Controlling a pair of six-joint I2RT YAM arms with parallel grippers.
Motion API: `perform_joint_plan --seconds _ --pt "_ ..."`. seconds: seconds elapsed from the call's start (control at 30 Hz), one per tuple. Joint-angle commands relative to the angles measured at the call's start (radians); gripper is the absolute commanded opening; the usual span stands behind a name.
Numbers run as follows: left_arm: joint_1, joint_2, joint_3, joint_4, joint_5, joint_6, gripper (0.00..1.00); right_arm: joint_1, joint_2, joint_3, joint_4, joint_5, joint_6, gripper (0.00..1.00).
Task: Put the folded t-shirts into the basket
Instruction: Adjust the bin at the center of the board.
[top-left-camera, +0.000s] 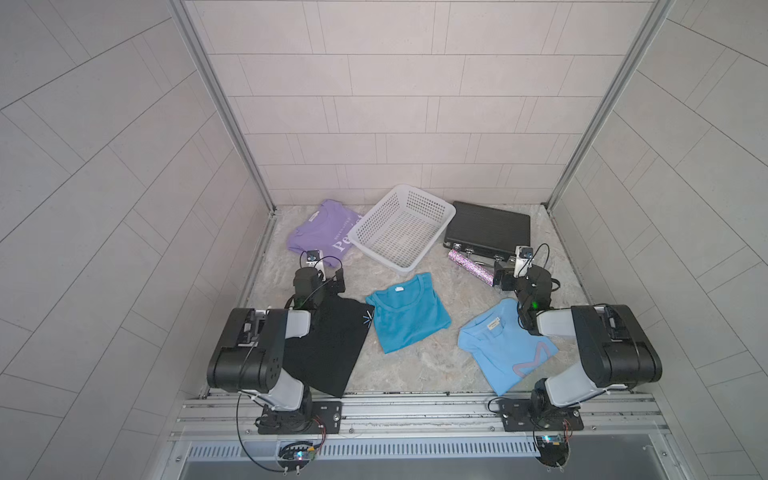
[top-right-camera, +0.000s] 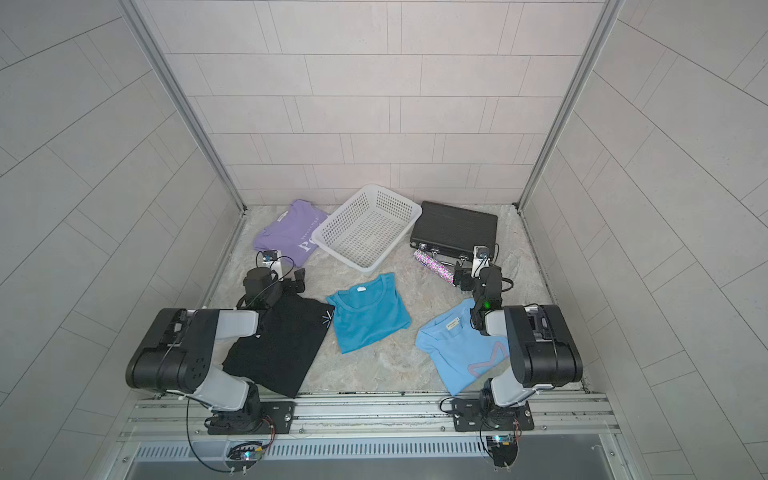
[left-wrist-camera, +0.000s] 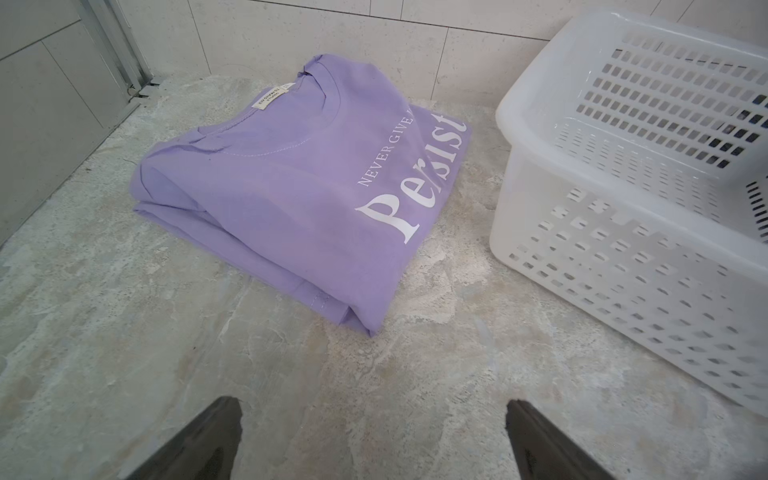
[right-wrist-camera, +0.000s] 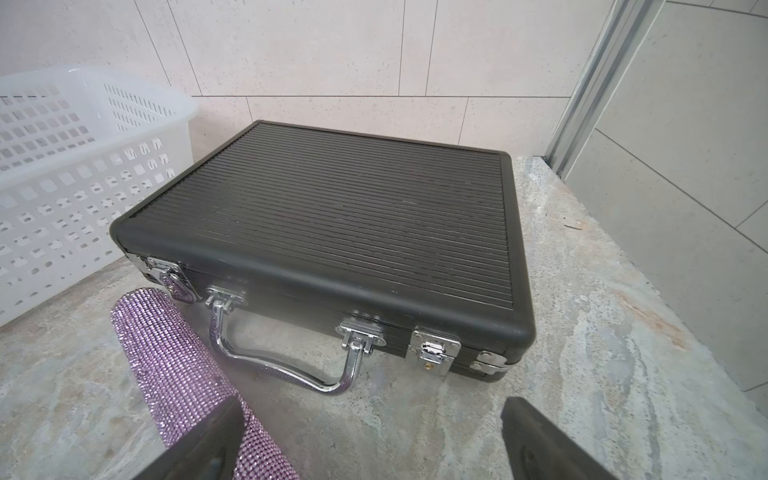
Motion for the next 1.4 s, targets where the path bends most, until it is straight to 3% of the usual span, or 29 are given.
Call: perform_joint_plan --seconds 0.0,0.83,0.93,0.97,1.07,1.17,1.3,1.37 --pt "0.0 -0.016 0.013 0.001 -0.002 0.0 1.0 0.005 -0.009 -0.01 0.0 0.021 -0.002 1.0" --pt "-0.001 -0.015 0.014 0.0 0.001 0.003 1.0 0.006 -0.007 -0.006 -0.006 0.024 -0.003 1.0" --pt "-0.001 -0.023 0.011 0.003 0.003 0.003 1.0 0.007 -0.047 -0.02 0.022 0.025 -0.004 1.0" --pt "-0.001 -0.032 0.013 -0.011 -0.004 0.002 1.0 0.006 -0.095 -0.007 -0.063 0.02 -0.006 1.0" --pt "0.001 -0.115 0.06 -0.166 -0.021 -0.007 1.0 0.006 -0.272 0.112 -0.407 -0.017 -0.006 1.0" --pt "0.007 -0.204 0.161 -0.448 0.002 0.033 1.0 0.007 -0.38 0.28 -0.715 -0.071 -0.018 1.0" --pt "0.013 -0.219 0.368 -0.851 0.186 0.188 1.0 0.006 -0.421 0.456 -1.02 -0.221 -0.087 1.0" --pt "0.013 -0.151 0.533 -1.08 0.342 0.294 1.0 0.006 -0.423 0.506 -1.133 -0.406 -0.207 1.0"
